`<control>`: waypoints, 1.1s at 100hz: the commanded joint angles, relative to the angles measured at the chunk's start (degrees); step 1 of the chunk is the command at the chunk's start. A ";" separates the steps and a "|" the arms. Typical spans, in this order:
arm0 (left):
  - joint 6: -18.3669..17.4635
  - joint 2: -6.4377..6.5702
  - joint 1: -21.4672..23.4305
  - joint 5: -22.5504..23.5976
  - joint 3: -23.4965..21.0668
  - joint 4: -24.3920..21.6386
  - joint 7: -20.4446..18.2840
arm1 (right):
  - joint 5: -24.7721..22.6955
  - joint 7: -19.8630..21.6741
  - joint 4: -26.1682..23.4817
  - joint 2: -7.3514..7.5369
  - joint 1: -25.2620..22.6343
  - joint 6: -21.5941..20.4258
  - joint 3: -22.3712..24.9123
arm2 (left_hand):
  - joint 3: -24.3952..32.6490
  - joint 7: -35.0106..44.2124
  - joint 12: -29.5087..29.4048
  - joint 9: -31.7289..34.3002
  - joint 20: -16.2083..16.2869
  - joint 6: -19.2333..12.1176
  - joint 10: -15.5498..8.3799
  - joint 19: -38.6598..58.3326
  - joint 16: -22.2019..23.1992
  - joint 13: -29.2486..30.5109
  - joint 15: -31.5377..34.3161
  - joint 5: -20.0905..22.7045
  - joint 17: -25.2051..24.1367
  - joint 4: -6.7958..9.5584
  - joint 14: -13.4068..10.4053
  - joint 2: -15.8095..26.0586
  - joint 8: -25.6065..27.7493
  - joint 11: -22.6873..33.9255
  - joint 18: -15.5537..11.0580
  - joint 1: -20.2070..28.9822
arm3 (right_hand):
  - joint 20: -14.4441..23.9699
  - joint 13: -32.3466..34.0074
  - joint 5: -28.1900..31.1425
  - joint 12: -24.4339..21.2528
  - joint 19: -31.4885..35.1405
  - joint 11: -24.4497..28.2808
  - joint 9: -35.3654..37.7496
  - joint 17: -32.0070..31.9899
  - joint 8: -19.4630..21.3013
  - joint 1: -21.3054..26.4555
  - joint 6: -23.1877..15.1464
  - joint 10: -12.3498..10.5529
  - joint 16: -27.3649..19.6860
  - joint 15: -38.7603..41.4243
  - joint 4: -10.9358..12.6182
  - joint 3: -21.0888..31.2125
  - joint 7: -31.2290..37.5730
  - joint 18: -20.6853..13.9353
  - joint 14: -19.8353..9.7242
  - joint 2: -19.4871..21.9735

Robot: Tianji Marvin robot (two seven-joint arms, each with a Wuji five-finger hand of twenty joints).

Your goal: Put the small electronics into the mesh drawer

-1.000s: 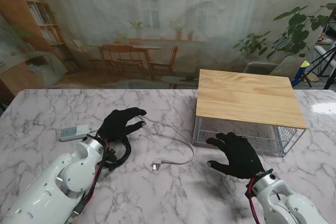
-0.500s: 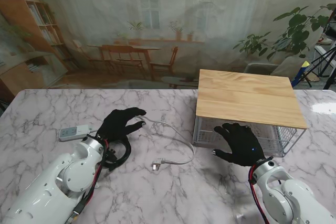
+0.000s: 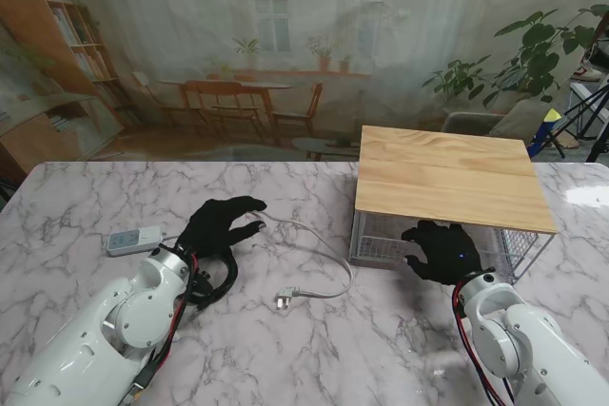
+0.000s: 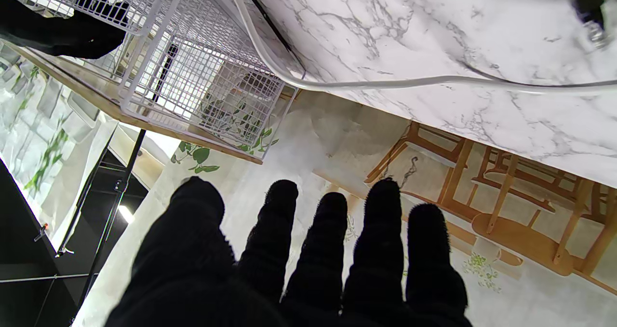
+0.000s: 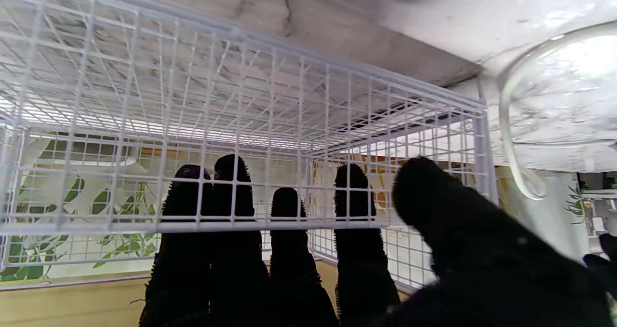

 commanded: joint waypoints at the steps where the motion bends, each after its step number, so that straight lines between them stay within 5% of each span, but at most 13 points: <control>1: 0.23 -0.02 -0.15 -0.14 0.29 0.06 -0.97 | 0.67 0.86 0.73 -0.09 0.37 0.66 -0.18 | -1.54 -0.50 0.53 -0.95 -0.65 -0.14 -0.42 -1.59 -0.38 -1.29 -0.28 0.39 -0.96 -1.57 -0.34 2.47 0.03 0.11 -0.63 -0.29 | 2.11 2.11 0.26 1.92 1.82 2.15 1.09 1.66 -1.37 3.04 -2.26 0.76 1.88 4.39 -2.89 2.82 4.20 0.79 -0.35 -2.12; 22: 0.41 0.01 -0.23 0.02 0.47 0.08 -1.03 | 1.80 2.08 1.73 -0.05 1.27 0.88 -0.98 | -1.50 -0.49 0.53 -0.92 -0.58 -0.16 -0.38 -1.52 -0.35 -1.18 -0.27 0.42 -0.92 -1.54 -0.39 2.50 0.04 0.10 -0.62 -0.17 | 6.31 0.95 0.02 5.93 6.93 6.70 6.69 9.12 -6.89 13.47 -6.38 -1.39 16.60 24.53 -7.83 3.74 20.60 -0.82 -8.42 -5.02; 37: 0.44 0.01 -0.26 0.06 0.54 0.10 -1.05 | 3.06 5.09 -0.30 -0.06 0.14 1.28 -0.54 | -1.56 -0.48 0.54 -0.89 -0.56 -0.21 -0.40 -1.54 -0.34 -1.09 -0.24 0.43 -0.94 -1.56 -0.37 2.45 0.05 0.12 -0.61 -0.28 | 7.06 2.34 2.85 8.43 8.74 7.45 10.04 13.23 -5.66 18.94 -7.96 -1.63 22.58 28.76 -8.16 5.10 25.32 -1.78 -9.46 -4.26; 74: 0.63 0.02 -0.26 0.07 0.66 0.03 -1.10 | 3.10 8.48 -7.29 0.04 -6.35 -1.87 3.19 | -1.55 -0.49 0.53 -0.90 -0.50 -0.18 -0.48 -1.57 -0.32 -1.15 -0.30 0.42 -0.93 -1.56 -0.36 2.48 0.04 0.11 -0.46 -0.33 | 7.26 5.21 11.98 9.65 10.43 6.56 16.36 17.22 -0.38 20.74 -9.06 -2.15 22.87 34.53 -10.08 16.18 25.69 -0.97 -8.73 -7.74; 110: 0.87 0.02 -0.31 0.09 0.77 0.02 -1.18 | 1.16 7.65 -12.00 -0.02 -12.30 -3.86 5.04 | -1.55 -0.47 0.52 -0.97 -0.47 -0.22 -0.36 -1.62 -0.31 -1.16 -0.30 0.44 -0.95 -1.56 -0.40 2.51 0.05 0.07 -0.49 -0.36 | 7.29 6.47 15.64 10.02 10.71 6.30 18.11 18.24 2.46 21.55 -9.31 -2.50 22.87 35.54 -10.56 18.81 26.78 -0.62 -8.62 -9.25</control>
